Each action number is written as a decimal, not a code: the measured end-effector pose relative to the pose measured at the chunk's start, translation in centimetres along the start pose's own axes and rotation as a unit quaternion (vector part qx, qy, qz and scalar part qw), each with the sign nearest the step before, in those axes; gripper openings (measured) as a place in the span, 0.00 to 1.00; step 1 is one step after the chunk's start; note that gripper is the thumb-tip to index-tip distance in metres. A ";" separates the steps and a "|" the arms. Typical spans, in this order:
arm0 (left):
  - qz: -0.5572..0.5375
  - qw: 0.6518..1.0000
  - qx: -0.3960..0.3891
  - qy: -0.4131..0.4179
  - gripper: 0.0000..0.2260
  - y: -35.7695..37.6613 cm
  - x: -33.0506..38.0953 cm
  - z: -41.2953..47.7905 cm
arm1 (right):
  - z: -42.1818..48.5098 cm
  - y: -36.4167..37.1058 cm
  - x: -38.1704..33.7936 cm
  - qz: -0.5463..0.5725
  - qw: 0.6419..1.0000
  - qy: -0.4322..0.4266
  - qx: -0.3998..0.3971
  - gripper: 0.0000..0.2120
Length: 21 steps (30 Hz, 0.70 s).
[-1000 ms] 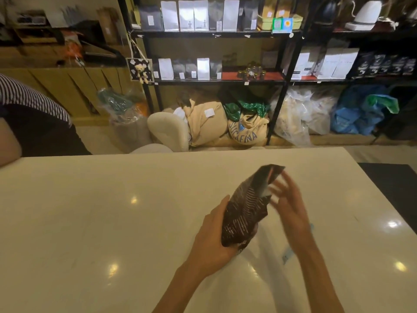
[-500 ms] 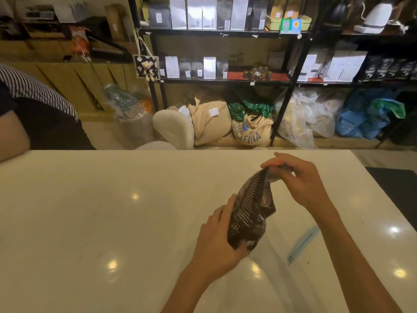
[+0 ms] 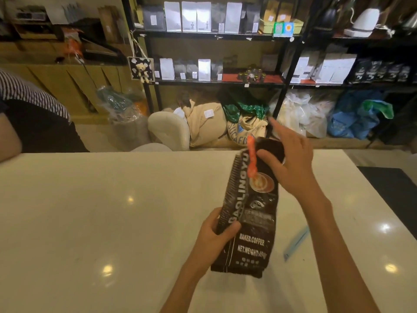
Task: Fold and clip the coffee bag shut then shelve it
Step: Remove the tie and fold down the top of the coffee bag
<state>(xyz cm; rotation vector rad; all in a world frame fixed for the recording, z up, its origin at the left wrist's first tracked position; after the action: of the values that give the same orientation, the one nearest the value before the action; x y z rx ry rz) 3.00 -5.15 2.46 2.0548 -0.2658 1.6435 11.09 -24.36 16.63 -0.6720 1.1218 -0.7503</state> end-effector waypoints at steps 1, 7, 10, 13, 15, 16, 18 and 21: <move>-0.016 1.000 0.018 0.009 0.17 -0.3 -0.2 0.2 | -0.8 0.8 0.4 0.081 0.996 0.044 -0.015 0.31; -0.060 0.997 0.036 0.043 0.17 -1.1 0.0 1.0 | -11.3 11.1 0.4 0.518 0.842 0.126 -0.082 0.25; 0.005 0.993 0.061 0.099 0.20 -0.7 0.4 1.5 | -13.0 13.1 0.8 0.491 0.855 0.166 0.011 0.21; 0.037 0.990 0.078 0.112 0.08 -0.6 0.5 1.6 | -13.1 13.6 1.2 0.477 0.865 0.155 -0.002 0.19; 0.051 0.989 0.103 0.097 0.04 -0.8 0.4 1.6 | -13.0 13.8 1.5 0.474 0.864 0.163 -0.035 0.17; 0.062 0.986 0.122 0.092 0.06 -1.0 0.4 1.5 | -12.9 13.8 1.7 0.468 0.867 0.164 -0.045 0.15; 0.074 0.982 0.150 0.093 0.10 -1.3 -0.1 1.4 | -12.5 13.6 2.1 0.438 0.883 0.160 -0.058 0.12; 0.045 0.982 0.167 0.075 0.11 -1.2 -1.1 1.1 | -12.1 13.0 3.2 0.404 0.899 0.160 -0.059 0.07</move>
<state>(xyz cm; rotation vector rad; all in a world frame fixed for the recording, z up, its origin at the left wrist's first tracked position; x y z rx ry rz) 4.19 -4.79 0.94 2.1673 -0.0311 2.0002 2.80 -20.56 1.11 -0.1272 1.6032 -0.0683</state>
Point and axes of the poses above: each hand's wrist, its own z-axis towards the middle knuckle, its own y-axis out of the palm, x = y × z, the point moved 4 cm from there along z, towards the middle knuckle, and after that the axes turned 13 degrees about -x, right-handed, at the moved point
